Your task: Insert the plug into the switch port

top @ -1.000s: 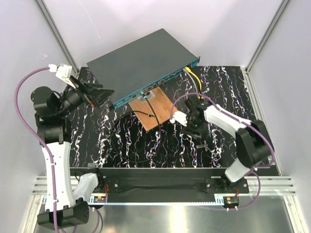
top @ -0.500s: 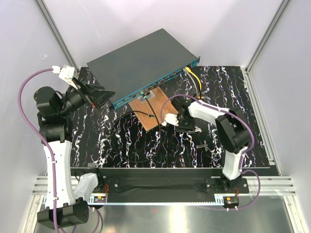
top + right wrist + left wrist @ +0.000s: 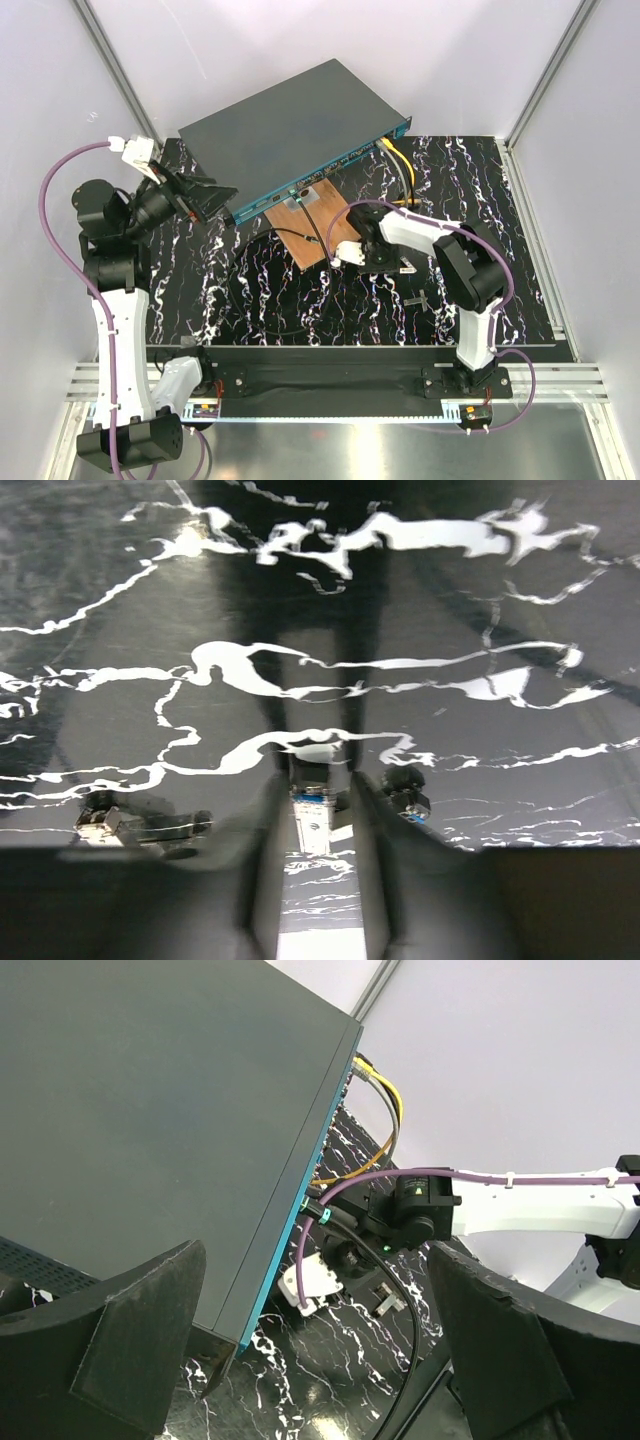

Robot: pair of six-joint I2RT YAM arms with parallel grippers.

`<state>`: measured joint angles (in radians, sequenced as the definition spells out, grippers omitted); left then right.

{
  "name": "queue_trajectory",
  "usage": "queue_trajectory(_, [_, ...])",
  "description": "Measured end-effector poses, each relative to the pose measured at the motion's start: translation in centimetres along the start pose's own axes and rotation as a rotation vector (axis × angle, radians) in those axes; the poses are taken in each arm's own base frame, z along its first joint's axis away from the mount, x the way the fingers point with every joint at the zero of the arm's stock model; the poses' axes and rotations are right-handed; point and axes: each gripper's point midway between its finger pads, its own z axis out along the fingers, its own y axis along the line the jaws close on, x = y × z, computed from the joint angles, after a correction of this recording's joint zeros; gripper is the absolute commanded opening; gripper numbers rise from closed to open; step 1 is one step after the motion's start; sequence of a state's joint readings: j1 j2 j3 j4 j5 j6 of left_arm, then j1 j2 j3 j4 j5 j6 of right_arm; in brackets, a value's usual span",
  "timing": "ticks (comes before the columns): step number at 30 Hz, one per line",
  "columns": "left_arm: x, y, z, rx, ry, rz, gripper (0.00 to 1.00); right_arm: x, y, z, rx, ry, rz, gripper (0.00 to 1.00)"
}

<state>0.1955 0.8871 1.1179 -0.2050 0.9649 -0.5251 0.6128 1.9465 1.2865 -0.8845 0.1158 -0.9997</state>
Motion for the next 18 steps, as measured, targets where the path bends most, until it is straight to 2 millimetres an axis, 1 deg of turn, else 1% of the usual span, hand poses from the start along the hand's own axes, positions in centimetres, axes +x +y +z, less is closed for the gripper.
queue_trajectory(1, [0.0,0.0,0.0,0.001,-0.001,-0.001,0.99,0.0,0.2,0.0,-0.005,0.003,-0.003,0.21])
queue_trajectory(5, [-0.3,-0.2,0.0,0.004,-0.009,-0.004,0.99,-0.1,0.4,0.0,-0.007,0.001,0.006,0.12])
queue_trajectory(7, [-0.4,-0.2,0.1,0.005,-0.013,-0.010,0.99,0.0,0.8,-0.3,-0.010,-0.012,0.020,0.01])
queue_trajectory(9, [-0.6,-0.3,0.1,0.006,-0.019,-0.018,0.99,-0.1,1.4,-1.0,-0.017,-0.040,0.039,0.00])
queue_trajectory(11, [-0.8,-0.3,0.1,0.008,-0.025,-0.023,0.99,-0.2,1.7,-2.4,-0.009,-0.076,0.061,0.00])
queue_trajectory(13, [-1.0,-0.3,0.2,0.008,-0.028,-0.032,0.99,-0.4,1.7,-4.6,0.014,-0.143,0.092,0.00])
queue_trajectory(16, [-1.6,-0.6,0.3,0.014,-0.044,-0.037,0.99,-0.3,1.6,-8.6,0.032,-0.286,0.184,0.00])
queue_trajectory(17, [-1.8,-0.7,0.4,0.018,-0.052,-0.038,0.99,0.0,1.2,-10.1,0.045,-0.331,0.221,0.00])
queue_trajectory(18, [-2.1,-0.9,0.4,0.023,-0.062,-0.041,0.99,0.2,0.7,-12.0,0.057,-0.395,0.271,0.00])
